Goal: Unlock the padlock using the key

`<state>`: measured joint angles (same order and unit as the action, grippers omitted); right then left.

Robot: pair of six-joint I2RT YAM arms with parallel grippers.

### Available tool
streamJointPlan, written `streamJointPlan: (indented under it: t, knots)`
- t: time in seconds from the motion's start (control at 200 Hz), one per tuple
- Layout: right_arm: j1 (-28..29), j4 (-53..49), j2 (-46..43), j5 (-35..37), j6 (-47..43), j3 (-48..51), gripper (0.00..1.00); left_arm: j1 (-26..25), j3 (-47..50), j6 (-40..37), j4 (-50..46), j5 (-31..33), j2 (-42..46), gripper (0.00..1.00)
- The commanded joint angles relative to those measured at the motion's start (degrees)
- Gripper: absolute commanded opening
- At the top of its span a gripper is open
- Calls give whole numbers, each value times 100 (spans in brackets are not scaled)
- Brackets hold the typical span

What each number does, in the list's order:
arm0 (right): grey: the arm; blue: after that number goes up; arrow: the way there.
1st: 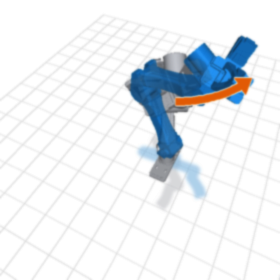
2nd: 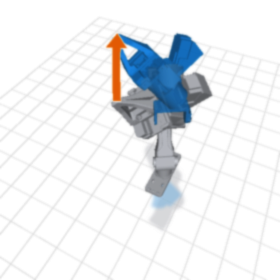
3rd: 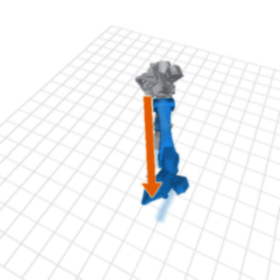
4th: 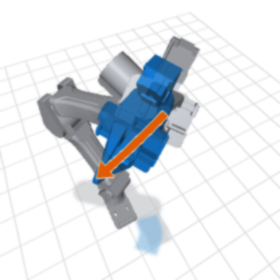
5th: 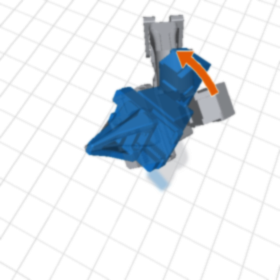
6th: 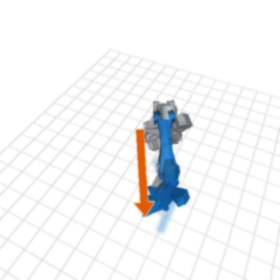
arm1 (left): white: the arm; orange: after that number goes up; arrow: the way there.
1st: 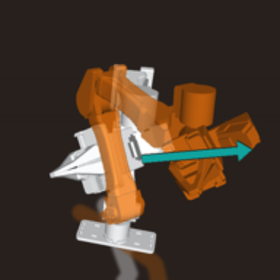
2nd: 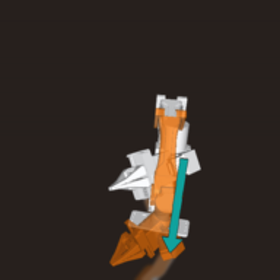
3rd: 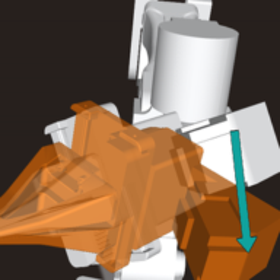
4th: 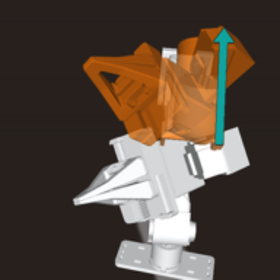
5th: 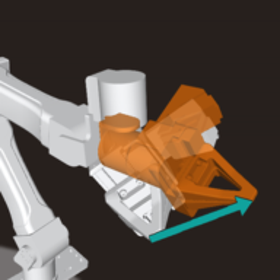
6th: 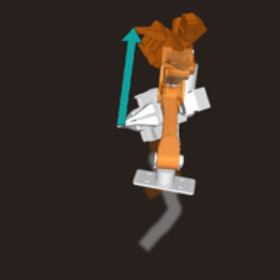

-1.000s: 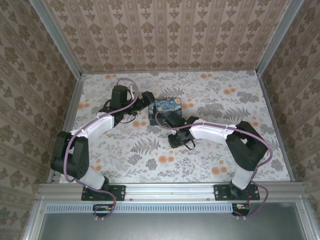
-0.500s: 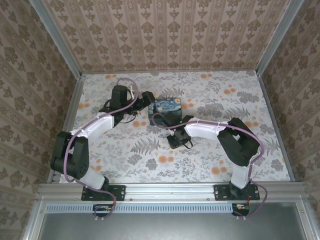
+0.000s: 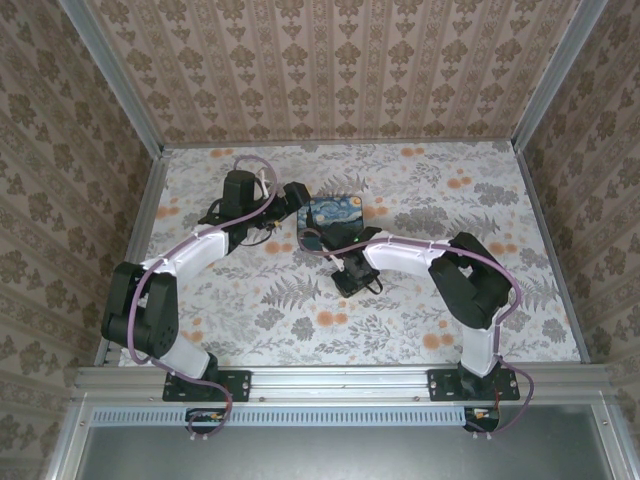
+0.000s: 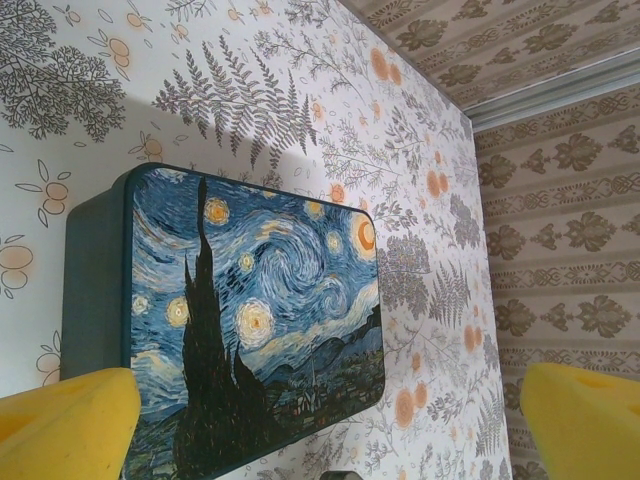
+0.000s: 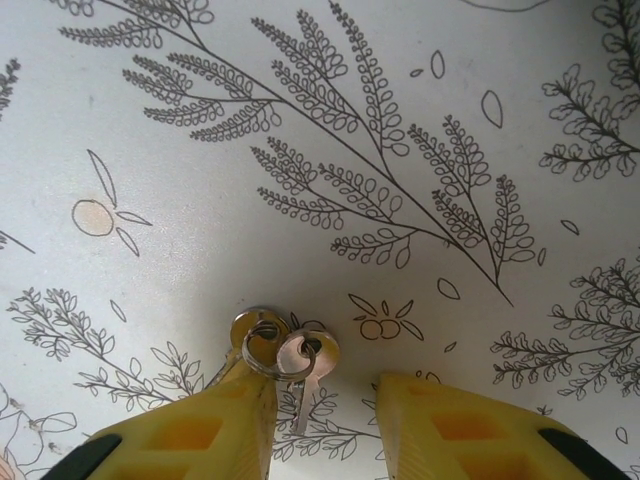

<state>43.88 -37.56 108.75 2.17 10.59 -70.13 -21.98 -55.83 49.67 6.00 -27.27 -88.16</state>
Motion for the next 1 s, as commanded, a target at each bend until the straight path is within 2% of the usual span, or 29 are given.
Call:
streamJointPlan:
  t: [0.0,0.37,0.555,0.995]
  knots:
    - [4,429,245,195,-250,-161,36,45,65,-25,86,-118,-59,100]
    - [85,324,487,102,-347,-396,36,48,84,6,150,-158,-83,100]
    - [92,324,558,-15,-330,-268,27,40,75,-15,125,-151,-80,100]
    - [45,453,531,-401,-233,177,0,36,143,-13,90,-155,-68,100]
